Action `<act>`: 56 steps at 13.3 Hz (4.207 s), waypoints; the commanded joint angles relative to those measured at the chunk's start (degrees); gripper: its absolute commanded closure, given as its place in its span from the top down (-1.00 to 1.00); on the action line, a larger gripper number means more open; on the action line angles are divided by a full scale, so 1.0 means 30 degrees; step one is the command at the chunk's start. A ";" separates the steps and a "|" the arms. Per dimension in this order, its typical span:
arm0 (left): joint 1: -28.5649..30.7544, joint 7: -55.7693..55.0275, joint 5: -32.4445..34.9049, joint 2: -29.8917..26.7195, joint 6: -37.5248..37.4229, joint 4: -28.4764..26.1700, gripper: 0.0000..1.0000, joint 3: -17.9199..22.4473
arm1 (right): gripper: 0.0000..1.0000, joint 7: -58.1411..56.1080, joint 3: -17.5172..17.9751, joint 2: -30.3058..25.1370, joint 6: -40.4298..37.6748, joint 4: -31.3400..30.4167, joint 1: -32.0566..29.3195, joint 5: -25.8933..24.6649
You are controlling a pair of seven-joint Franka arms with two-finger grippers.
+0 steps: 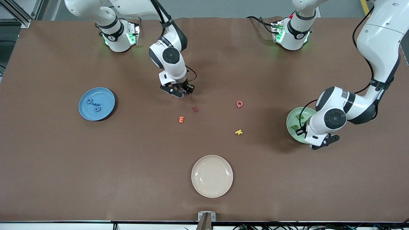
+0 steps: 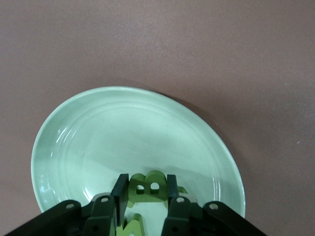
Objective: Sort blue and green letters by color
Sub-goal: 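Grasp the blue x with the right gripper and carry it to the blue plate, then release the x on the blue plate while the left gripper withdraws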
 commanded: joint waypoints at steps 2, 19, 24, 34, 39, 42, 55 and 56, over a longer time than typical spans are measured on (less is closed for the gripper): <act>0.0537 0.0194 0.1213 0.0208 0.0603 -0.0161 -0.94 -0.0034 | 0.07 0.0699 -0.0221 0.0379 0.0254 0.0242 0.0555 -0.0116; 0.1213 0.0456 0.1244 -0.0024 0.0749 -0.1069 -0.94 -0.0326 | -1.00 -0.8681 -0.0367 -0.3332 -0.8228 0.2000 -0.5322 -0.0146; 0.1242 0.0603 0.1244 -0.0025 0.0779 -0.1158 -0.58 -0.0326 | -1.00 -1.7218 -0.0514 -0.6502 -1.1143 0.0424 -1.0541 -0.2664; 0.1242 0.2887 0.1070 -0.1690 0.0456 -0.0044 1.00 -0.1144 | -0.86 -2.8507 -0.0485 -0.6449 -0.6019 -0.3096 -1.8778 -0.2782; 0.1271 0.3445 0.0776 -0.3917 -0.0535 0.1182 1.00 -0.2462 | 1.00 -2.8510 -0.0484 -0.6155 -0.5986 -0.3009 -1.9015 -0.2723; 0.1271 0.4672 0.0660 -0.5178 -0.2786 0.2762 1.00 -0.3136 | 1.00 -2.8481 -0.0455 -0.6242 -0.6103 -0.2893 -1.8928 -0.2694; -0.3603 1.4044 -0.8436 -0.9626 -0.9796 0.8746 1.00 0.2695 | 1.00 -2.8307 -0.0455 -0.6389 -0.6102 -0.3391 -1.8870 -0.2694; -0.5535 1.4457 -0.9758 -1.0301 -0.9826 0.8281 1.00 0.5418 | 1.00 -2.8218 -0.0397 -0.6534 -0.6364 -0.3187 -1.8782 -0.2694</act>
